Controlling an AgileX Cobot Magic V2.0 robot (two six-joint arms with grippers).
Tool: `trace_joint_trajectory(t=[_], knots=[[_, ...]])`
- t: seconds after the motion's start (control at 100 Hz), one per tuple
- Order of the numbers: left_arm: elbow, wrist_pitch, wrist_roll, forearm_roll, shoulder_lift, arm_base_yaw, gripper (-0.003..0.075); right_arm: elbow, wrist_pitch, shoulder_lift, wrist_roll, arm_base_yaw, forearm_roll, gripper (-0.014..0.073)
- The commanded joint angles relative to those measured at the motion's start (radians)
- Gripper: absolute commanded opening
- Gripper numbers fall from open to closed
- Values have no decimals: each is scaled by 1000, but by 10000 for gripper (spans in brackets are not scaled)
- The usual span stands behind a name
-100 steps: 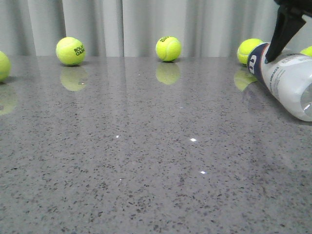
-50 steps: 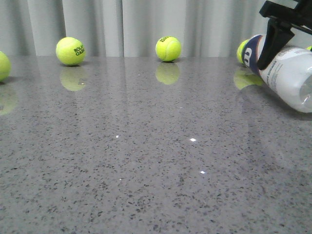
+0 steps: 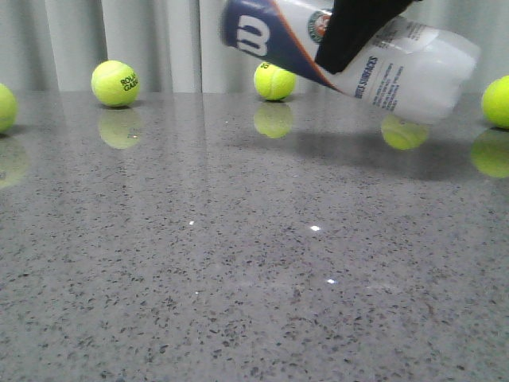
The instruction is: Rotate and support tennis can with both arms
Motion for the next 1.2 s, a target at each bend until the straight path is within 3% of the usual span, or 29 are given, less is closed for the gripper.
trace_joint_trajectory(t=[0.0,0.24,0.67,0.72,0.79,0.91,1.19], knots=[[43,-76,-8,-9,-35,-8,-19,-36,-28,-38,-182,50,18,226],[43,-76,-8,-9,-35,-8,-19,-36,-18,23,-381,115,18,226],[43,-76,-8,-9,-35,-8,-19,-36,-34,126,-386,115,-4,230],[43,-76,-8,-9,-35,-8,-19,-36,-40,126,-373,115,-4,261],[43,-76,-8,-9,-35,-8,-19,-36,-47,124,-355,115,-7,371],[43,-76,-8,-9,-35,-8,-19,-36,-41,123,-350,115,-11,668],[43,-76,-8,-9,-35,-8,-19,-36,-35,109,-350,116,-11,645]])
